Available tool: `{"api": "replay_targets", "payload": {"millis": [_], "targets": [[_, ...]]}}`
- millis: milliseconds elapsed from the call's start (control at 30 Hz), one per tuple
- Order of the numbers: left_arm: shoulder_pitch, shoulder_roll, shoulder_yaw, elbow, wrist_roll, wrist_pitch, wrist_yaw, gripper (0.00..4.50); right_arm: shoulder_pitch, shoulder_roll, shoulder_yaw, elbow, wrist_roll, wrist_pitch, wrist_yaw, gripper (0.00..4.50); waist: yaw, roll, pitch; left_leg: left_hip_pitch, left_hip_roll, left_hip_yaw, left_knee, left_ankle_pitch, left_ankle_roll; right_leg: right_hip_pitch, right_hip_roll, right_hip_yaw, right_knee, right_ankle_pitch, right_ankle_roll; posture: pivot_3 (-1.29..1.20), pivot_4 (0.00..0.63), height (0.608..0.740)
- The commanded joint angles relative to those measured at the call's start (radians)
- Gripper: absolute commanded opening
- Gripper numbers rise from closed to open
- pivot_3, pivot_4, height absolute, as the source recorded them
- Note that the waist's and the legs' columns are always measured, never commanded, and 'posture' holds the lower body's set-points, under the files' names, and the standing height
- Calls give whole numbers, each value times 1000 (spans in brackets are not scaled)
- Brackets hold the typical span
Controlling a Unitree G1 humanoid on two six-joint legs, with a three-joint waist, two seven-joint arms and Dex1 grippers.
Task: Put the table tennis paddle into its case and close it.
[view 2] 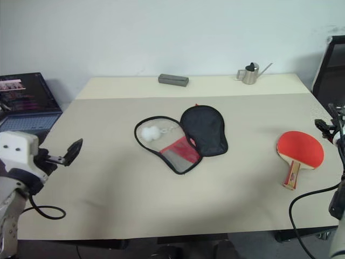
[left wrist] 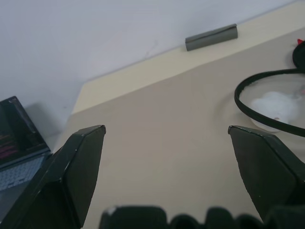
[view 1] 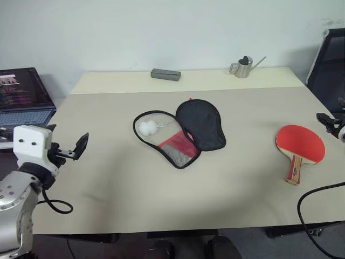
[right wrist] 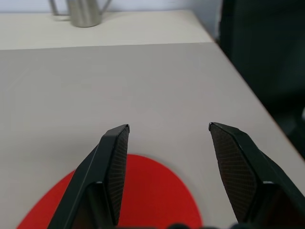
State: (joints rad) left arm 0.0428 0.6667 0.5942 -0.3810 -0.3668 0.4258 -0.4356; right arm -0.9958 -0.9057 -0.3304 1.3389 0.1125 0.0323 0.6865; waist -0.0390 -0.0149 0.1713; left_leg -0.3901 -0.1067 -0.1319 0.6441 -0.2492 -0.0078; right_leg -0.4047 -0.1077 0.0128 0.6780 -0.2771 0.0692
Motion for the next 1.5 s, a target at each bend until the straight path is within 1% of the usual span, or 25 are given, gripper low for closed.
{"api": "replay_targets", "payload": {"millis": [33,100,233,433,733,933,1067,1200,1400,1500], "targets": [[-3,5,45,8,-25,-28,-20,4500,-17,18,6,-49,12,-6,80,2917,0,0,0,0,0,0,0,0,0,0,0,0,0,0,0,0,150,740],[-10,6,50,15,-50,-21,-34,4500,-16,32,14,-61,11,-3,126,2917,1,0,0,0,0,0,0,0,0,0,0,0,0,1,0,0,150,740],[-10,2,38,30,-45,-31,-25,4500,-17,56,27,-84,16,12,206,2917,3,0,0,0,0,0,0,0,0,0,0,0,0,1,0,0,150,740],[-11,6,33,37,-43,-32,-27,4500,-30,65,21,-100,33,29,219,2917,3,0,0,0,0,0,0,0,0,0,0,1,0,1,0,0,150,740],[-26,70,14,46,-77,-8,-122,4500,-15,81,36,-132,48,52,295,2917,3,0,0,0,0,0,0,0,0,0,0,0,0,1,0,0,150,740],[-115,108,-24,107,-98,-4,-174,4500,-1,98,57,-197,55,100,398,2917,4,0,0,0,0,0,0,0,0,0,0,0,0,1,0,0,150,740],[-182,110,-66,115,-124,4,-202,4500,7,144,72,-274,71,154,442,2917,3,0,0,0,0,0,0,0,0,0,0,0,0,2,0,0,150,740],[-216,113,-107,124,-142,13,-244,4500,31,194,92,-364,92,216,458,2917,1,0,0,0,1,0,0,0,-1,-1,1,0,0,2,0,0,150,740],[-273,123,-158,161,-184,45,-325,4500,77,287,131,-509,121,321,451,2917,2,0,0,0,1,-1,1,1,-3,-1,1,0,0,2,0,0,150,740],[-301,123,-170,178,-208,66,-356,4500,88,333,149,-563,130,358,423,2917,1,0,0,0,0,-1,1,1,-3,-2,1,0,0,2,0,0,150,740]]}}
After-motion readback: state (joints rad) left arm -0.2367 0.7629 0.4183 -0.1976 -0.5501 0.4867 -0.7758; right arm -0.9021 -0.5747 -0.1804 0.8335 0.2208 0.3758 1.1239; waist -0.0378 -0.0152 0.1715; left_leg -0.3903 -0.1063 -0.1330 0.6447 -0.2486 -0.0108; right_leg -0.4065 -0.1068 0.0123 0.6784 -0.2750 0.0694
